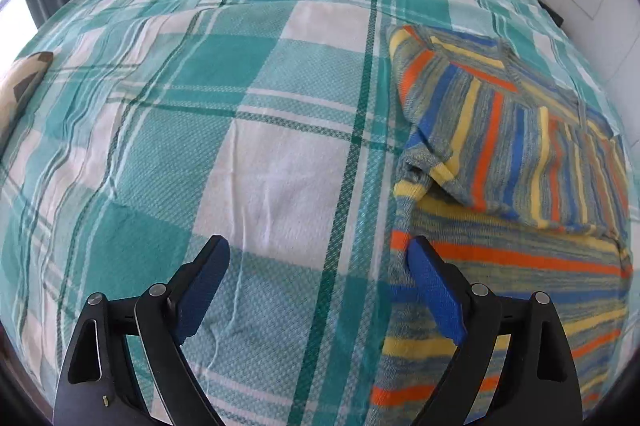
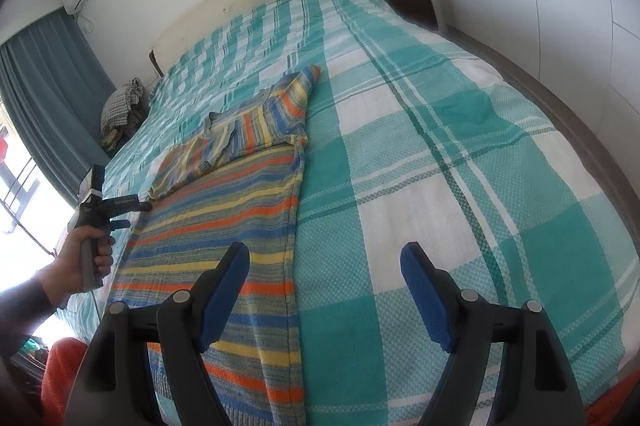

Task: Fold small clothes
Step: 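Move the open left gripper over the folded sweater, then pinch the folded sweater edge with the left gripper and straighten it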

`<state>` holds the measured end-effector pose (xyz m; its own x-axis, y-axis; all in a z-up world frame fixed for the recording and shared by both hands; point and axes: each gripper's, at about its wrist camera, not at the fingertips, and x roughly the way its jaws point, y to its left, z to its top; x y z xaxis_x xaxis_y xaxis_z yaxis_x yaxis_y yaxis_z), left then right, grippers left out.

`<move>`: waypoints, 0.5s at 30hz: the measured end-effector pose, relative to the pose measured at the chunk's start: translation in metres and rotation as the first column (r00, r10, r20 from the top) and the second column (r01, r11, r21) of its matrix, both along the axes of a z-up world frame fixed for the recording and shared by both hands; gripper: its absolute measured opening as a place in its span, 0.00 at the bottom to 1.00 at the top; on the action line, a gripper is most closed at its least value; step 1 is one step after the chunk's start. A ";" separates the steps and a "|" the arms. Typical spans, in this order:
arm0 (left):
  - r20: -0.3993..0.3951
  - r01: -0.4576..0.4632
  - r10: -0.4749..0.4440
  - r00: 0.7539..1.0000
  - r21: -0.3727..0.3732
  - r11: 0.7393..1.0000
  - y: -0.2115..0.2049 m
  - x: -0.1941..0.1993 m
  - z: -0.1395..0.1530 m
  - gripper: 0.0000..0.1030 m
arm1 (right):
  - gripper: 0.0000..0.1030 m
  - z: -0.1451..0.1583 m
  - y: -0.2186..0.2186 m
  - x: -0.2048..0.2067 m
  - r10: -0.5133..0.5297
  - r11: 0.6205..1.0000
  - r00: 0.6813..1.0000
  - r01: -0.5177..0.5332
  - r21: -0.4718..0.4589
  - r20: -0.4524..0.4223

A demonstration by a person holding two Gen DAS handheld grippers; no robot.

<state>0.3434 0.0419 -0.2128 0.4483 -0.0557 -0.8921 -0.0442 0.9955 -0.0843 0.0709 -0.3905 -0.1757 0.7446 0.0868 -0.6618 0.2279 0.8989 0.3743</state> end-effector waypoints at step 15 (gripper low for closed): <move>0.099 -0.074 0.076 0.992 -0.023 0.997 0.066 -0.165 -0.011 0.92 | 0.75 0.005 0.001 -0.004 -0.072 0.993 0.997 0.070 -0.093 -0.013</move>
